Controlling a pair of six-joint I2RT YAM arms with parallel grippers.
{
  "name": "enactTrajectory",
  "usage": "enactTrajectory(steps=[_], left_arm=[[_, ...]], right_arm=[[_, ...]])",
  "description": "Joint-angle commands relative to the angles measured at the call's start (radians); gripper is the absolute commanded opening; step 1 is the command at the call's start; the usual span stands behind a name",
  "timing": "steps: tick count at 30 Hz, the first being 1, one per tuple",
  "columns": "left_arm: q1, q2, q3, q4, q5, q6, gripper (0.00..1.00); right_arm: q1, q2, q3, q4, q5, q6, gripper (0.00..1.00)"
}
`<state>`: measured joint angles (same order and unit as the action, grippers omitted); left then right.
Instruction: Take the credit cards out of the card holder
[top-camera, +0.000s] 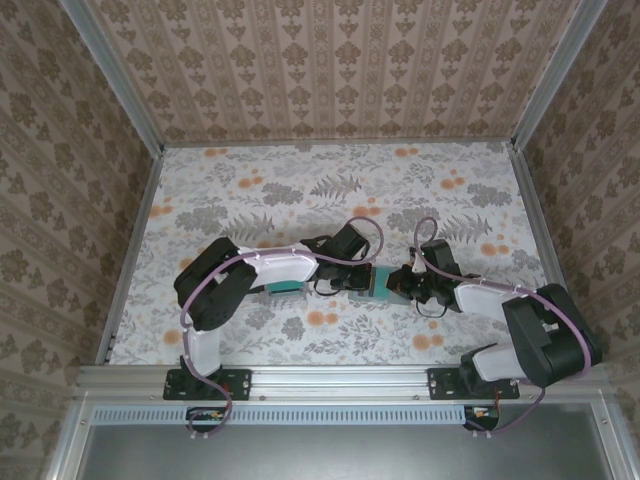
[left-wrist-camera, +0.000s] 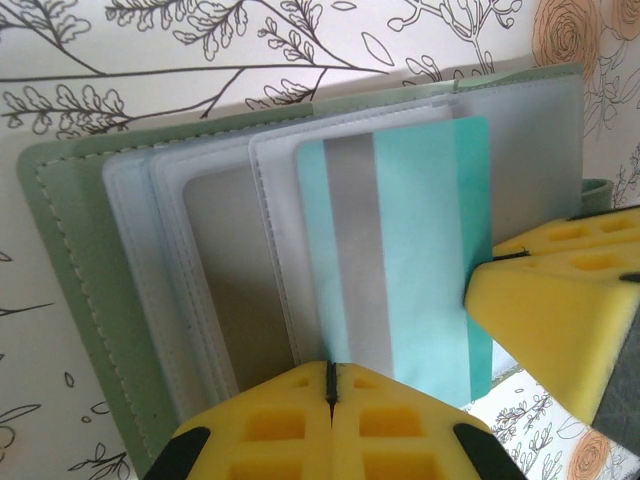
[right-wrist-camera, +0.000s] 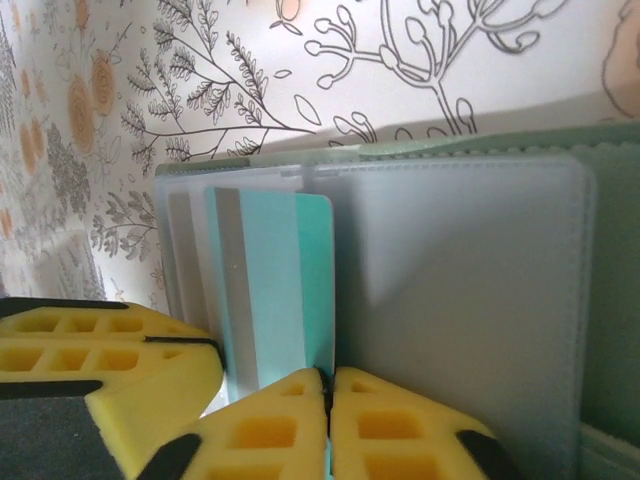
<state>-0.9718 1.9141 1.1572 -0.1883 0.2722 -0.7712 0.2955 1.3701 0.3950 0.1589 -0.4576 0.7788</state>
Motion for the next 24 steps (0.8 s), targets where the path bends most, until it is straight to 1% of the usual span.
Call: enactTrajectory(steps=[1, 6, 10, 15, 18, 21, 24], left_arm=[[0.007, 0.018, -0.018, -0.051, -0.017, -0.014, 0.03], [0.016, 0.017, -0.018, -0.080, -0.034, -0.017, 0.00], [0.029, 0.018, -0.030, -0.084, -0.036, -0.025, 0.00], [0.034, 0.003, -0.039, -0.079, -0.034, -0.018, 0.00], [0.033, -0.006, -0.035, -0.079, -0.032, -0.011, 0.00], [0.035, -0.017, -0.034, -0.068, -0.021, -0.010, 0.02], [0.033, -0.042, -0.033, -0.041, -0.003, -0.011, 0.07]], right_arm=[[0.002, 0.008, 0.015, -0.031, 0.023, -0.005, 0.00], [-0.024, -0.051, 0.009, -0.115, 0.063, -0.025, 0.00], [-0.061, -0.086, -0.006, -0.156, 0.060, -0.042, 0.00], [-0.106, -0.152, -0.032, -0.181, 0.027, -0.040, 0.00], [-0.117, -0.231, -0.024, -0.262, 0.046, -0.050, 0.00], [-0.126, -0.350, -0.018, -0.355, 0.075, -0.070, 0.00], [-0.130, -0.459, -0.005, -0.422, 0.082, -0.078, 0.00]])
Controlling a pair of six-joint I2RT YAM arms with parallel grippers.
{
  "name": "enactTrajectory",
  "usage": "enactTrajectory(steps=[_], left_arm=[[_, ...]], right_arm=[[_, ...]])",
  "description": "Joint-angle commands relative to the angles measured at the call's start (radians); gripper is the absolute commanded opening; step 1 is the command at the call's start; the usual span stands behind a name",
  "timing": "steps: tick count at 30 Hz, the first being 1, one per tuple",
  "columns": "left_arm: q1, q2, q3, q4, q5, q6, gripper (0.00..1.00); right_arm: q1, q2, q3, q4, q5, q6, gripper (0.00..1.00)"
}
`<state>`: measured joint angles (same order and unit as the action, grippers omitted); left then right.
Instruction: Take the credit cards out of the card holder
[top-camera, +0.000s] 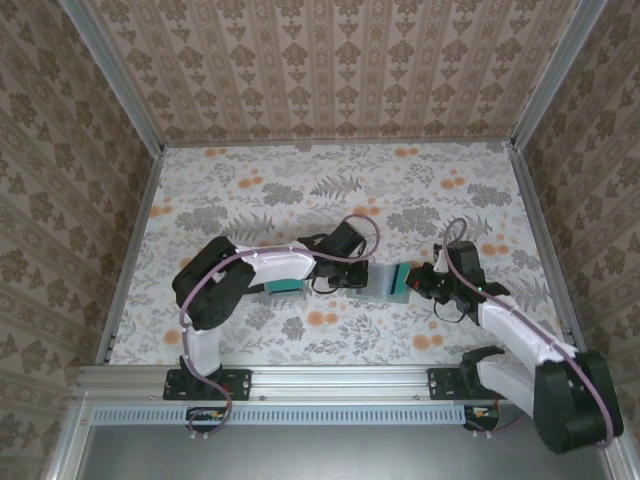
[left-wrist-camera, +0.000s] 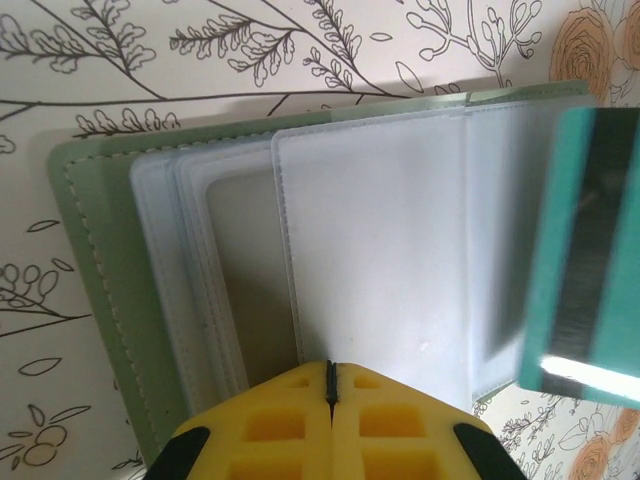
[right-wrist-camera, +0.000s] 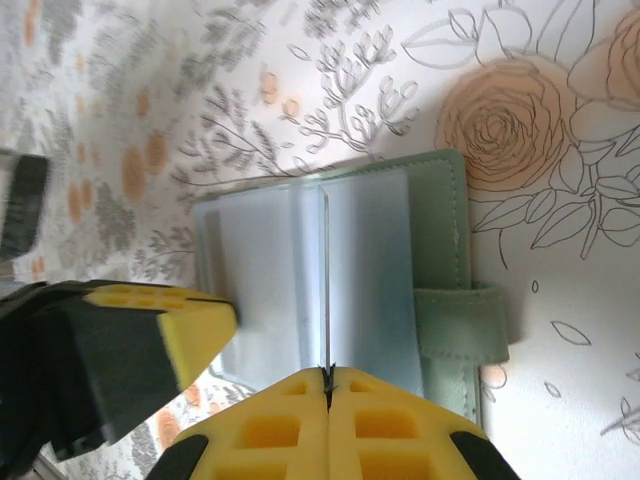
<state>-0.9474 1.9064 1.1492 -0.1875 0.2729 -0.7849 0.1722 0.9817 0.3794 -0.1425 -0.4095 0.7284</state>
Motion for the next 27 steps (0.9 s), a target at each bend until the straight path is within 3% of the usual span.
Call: enactTrajectory(steps=[1, 7, 12, 15, 16, 27], left_arm=[[0.009, -0.048, -0.022, -0.034, 0.001, 0.003, 0.11], [0.007, -0.170, -0.044, 0.024, -0.012, -0.008, 0.42], [0.019, -0.288, -0.120, 0.127, -0.013, -0.027, 0.52], [0.043, -0.348, -0.193, 0.248, 0.023, -0.066, 0.53], [0.053, -0.368, -0.219, 0.293, 0.037, -0.081, 0.58], [0.113, -0.498, -0.378, 0.621, 0.136, -0.158, 0.44]], right_arm=[[-0.007, -0.099, 0.017, -0.135, 0.035, -0.030, 0.00], [-0.007, -0.169, 0.055, -0.137, -0.012, -0.038, 0.00], [-0.002, -0.175, 0.076, -0.024, -0.111, -0.027, 0.00], [0.020, -0.181, 0.086, 0.087, -0.139, -0.007, 0.00], [0.031, -0.177, 0.092, 0.123, -0.148, -0.006, 0.00], [0.117, -0.031, 0.140, 0.452, -0.236, 0.054, 0.00]])
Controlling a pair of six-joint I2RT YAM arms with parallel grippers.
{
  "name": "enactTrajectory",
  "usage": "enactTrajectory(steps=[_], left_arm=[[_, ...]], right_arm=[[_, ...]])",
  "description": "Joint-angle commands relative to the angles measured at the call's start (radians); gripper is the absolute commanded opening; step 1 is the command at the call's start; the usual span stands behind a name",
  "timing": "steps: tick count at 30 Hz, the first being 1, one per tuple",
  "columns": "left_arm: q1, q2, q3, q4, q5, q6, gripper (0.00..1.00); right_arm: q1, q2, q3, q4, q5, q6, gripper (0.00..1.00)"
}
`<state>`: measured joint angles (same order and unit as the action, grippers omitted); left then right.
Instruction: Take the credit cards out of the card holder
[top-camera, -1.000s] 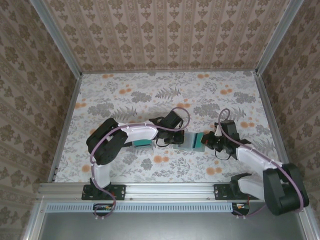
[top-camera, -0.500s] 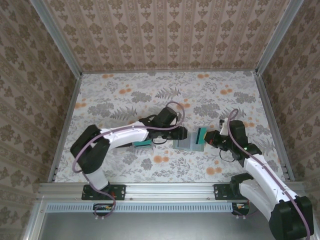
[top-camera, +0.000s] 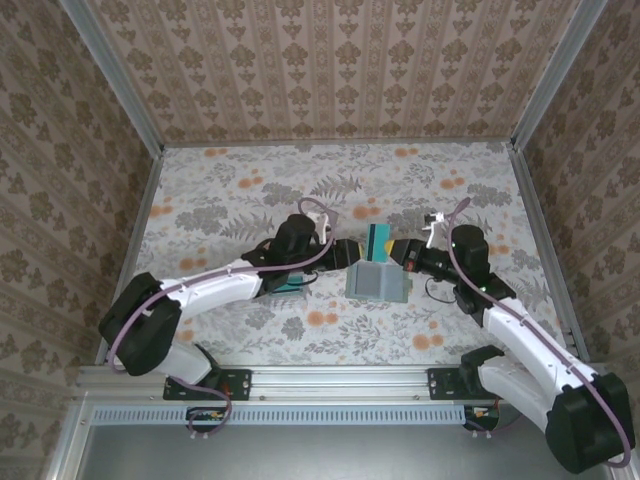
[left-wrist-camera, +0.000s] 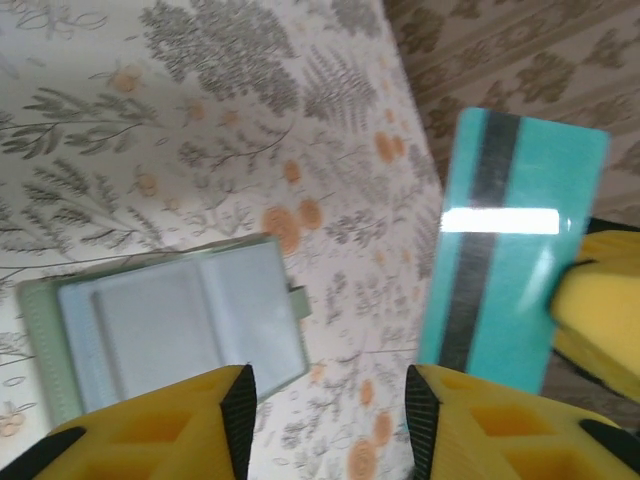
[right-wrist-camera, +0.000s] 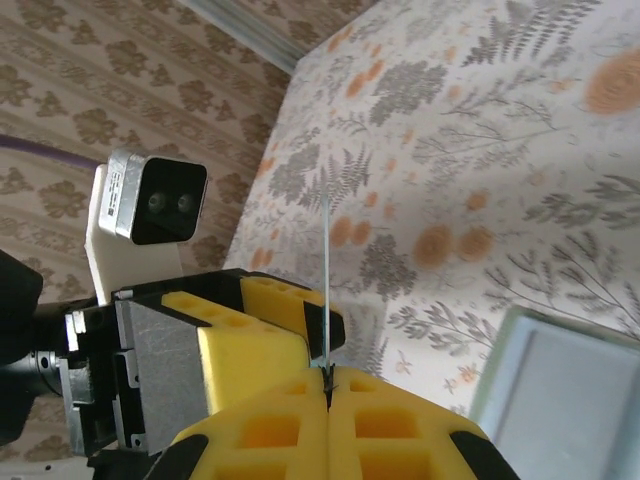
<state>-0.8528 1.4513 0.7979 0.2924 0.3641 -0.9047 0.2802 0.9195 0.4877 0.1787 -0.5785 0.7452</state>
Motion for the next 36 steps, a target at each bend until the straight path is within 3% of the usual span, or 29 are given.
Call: enactTrajectory(steps=[1, 8, 18, 29, 35, 36], left_arm=[[0.025, -0.053, -0.036, 0.156, 0.051, -0.042, 0.43], [0.049, -0.077, -0.066, 0.194, 0.093, -0.062, 0.33], [0.053, -0.053, -0.071, 0.297, 0.163, -0.104, 0.32], [0.055, -0.051, -0.080, 0.339, 0.180, -0.121, 0.21], [0.055, -0.054, -0.093, 0.370, 0.189, -0.134, 0.05], [0.056, -0.055, -0.094, 0.366, 0.188, -0.134, 0.03]], right_arm=[[0.010, 0.046, 0.034, 0.151, -0.083, 0.045, 0.00], [0.017, 0.082, 0.041, 0.205, -0.119, 0.065, 0.00], [0.031, 0.129, 0.052, 0.235, -0.145, 0.075, 0.00], [0.032, 0.156, 0.051, 0.240, -0.154, 0.066, 0.00], [0.032, 0.161, 0.042, 0.237, -0.150, 0.058, 0.00], [0.032, 0.159, 0.042, 0.229, -0.145, 0.055, 0.04]])
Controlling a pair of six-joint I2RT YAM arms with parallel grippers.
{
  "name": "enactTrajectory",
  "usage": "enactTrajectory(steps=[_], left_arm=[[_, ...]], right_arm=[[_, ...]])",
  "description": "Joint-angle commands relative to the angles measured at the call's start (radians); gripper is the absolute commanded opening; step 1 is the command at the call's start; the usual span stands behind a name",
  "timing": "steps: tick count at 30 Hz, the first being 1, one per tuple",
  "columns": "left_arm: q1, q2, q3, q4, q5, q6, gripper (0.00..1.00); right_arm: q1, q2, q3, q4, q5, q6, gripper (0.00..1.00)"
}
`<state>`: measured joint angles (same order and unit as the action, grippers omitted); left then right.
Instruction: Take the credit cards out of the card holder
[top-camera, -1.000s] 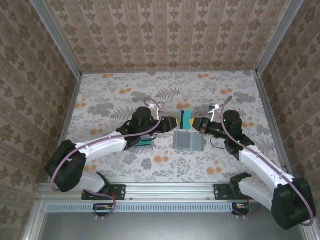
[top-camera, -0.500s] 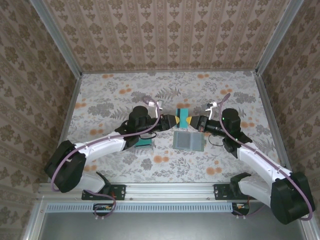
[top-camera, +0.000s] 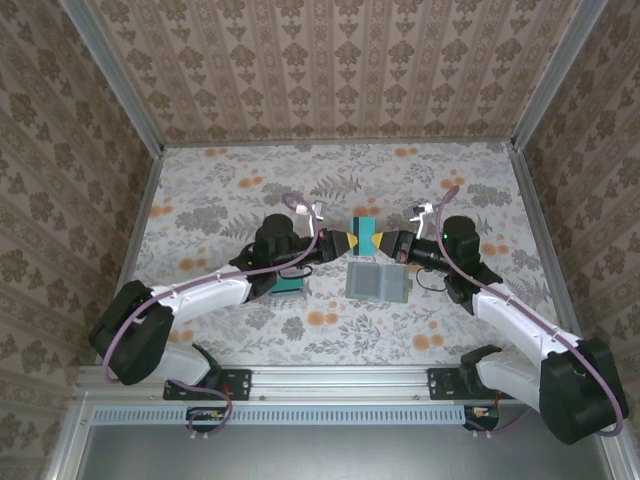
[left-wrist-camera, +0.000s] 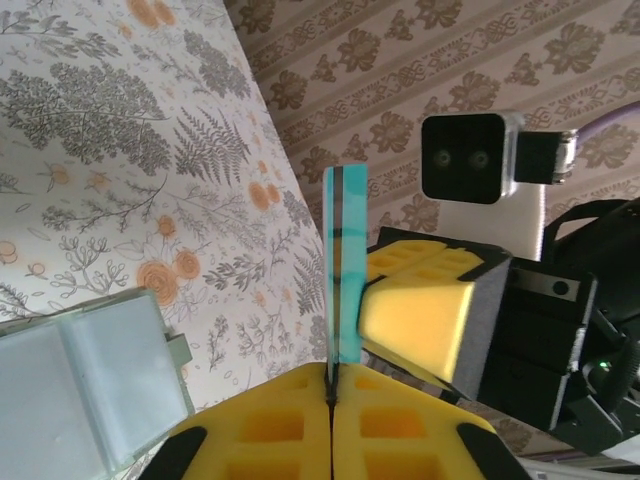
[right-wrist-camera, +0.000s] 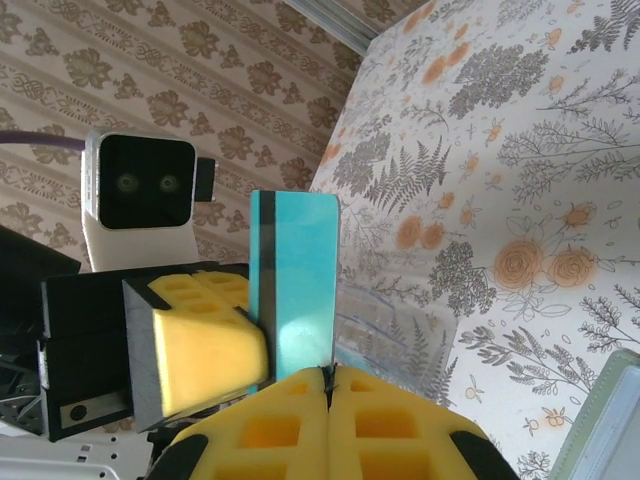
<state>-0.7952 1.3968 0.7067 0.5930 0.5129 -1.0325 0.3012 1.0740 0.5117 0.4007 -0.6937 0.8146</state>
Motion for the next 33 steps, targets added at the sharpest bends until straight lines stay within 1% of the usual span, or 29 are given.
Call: enactTrajectory(steps=[1, 2, 3, 4, 5, 6, 8, 9, 10, 14, 17, 20, 22, 24, 26, 27, 29, 31, 33], left_arm=[[-0.001, -0.003, -0.004, 0.062, 0.039, -0.003, 0.02], [0.003, -0.008, -0.006, 0.053, 0.037, -0.002, 0.01], [0.006, -0.011, -0.009, 0.045, 0.036, -0.001, 0.00], [0.012, -0.022, -0.014, 0.034, 0.033, 0.000, 0.00], [0.016, -0.034, -0.020, 0.019, 0.029, 0.004, 0.00], [0.022, -0.049, -0.025, -0.002, 0.024, 0.010, 0.00], [0.033, -0.096, -0.029, -0.092, 0.008, 0.048, 0.00], [0.036, -0.121, -0.024, -0.158, -0.003, 0.075, 0.00], [0.036, -0.157, -0.010, -0.257, -0.025, 0.130, 0.00], [0.034, -0.290, 0.055, -0.689, -0.162, 0.346, 0.00], [0.036, -0.367, 0.095, -0.930, -0.269, 0.487, 0.00], [0.034, -0.405, 0.137, -1.128, -0.385, 0.616, 0.00], [0.031, -0.411, 0.156, -1.212, -0.467, 0.685, 0.00], [0.013, -0.404, 0.167, -1.262, -0.569, 0.750, 0.00], [-0.024, -0.395, 0.183, -1.294, -0.655, 0.848, 0.00], [-0.045, -0.396, 0.186, -1.297, -0.673, 0.905, 0.00], [-0.095, -0.402, 0.178, -1.293, -0.675, 1.076, 0.00], [-0.141, -0.406, 0.170, -1.298, -0.702, 1.211, 0.00], [-0.160, -0.401, 0.165, -1.309, -0.736, 1.311, 0.00]], right_arm=[[0.011, -0.001, 0.019, -0.011, -0.019, -0.022, 0.17], [0.012, -0.007, 0.021, -0.036, -0.002, -0.032, 0.40], [0.012, -0.014, 0.022, -0.058, 0.014, -0.041, 0.57], [0.011, -0.025, 0.022, -0.084, 0.032, -0.052, 0.70], [0.010, -0.037, 0.022, -0.108, 0.052, -0.064, 0.78], [0.012, -0.050, 0.024, -0.132, 0.072, -0.072, 0.84], [0.010, -0.077, 0.029, -0.194, 0.123, -0.097, 0.99], [0.013, -0.088, 0.031, -0.215, 0.142, -0.109, 1.00], [0.013, -0.098, 0.034, -0.240, 0.160, -0.124, 1.00], [0.031, -0.105, 0.043, -0.287, 0.198, -0.155, 1.00], [0.053, -0.097, 0.055, -0.306, 0.222, -0.168, 1.00], [0.072, -0.100, 0.056, -0.306, 0.245, -0.181, 1.00], [0.080, -0.105, 0.053, -0.304, 0.258, -0.191, 1.00], [0.083, -0.112, 0.049, -0.305, 0.271, -0.200, 1.00], [0.082, -0.122, 0.039, -0.304, 0.277, -0.208, 1.00], [0.083, -0.128, 0.034, -0.304, 0.280, -0.209, 1.00], [0.083, -0.139, 0.022, -0.301, 0.286, -0.214, 1.00], [0.082, -0.149, 0.012, -0.296, 0.289, -0.219, 1.00], [0.082, -0.158, 0.001, -0.290, 0.292, -0.221, 1.00]])
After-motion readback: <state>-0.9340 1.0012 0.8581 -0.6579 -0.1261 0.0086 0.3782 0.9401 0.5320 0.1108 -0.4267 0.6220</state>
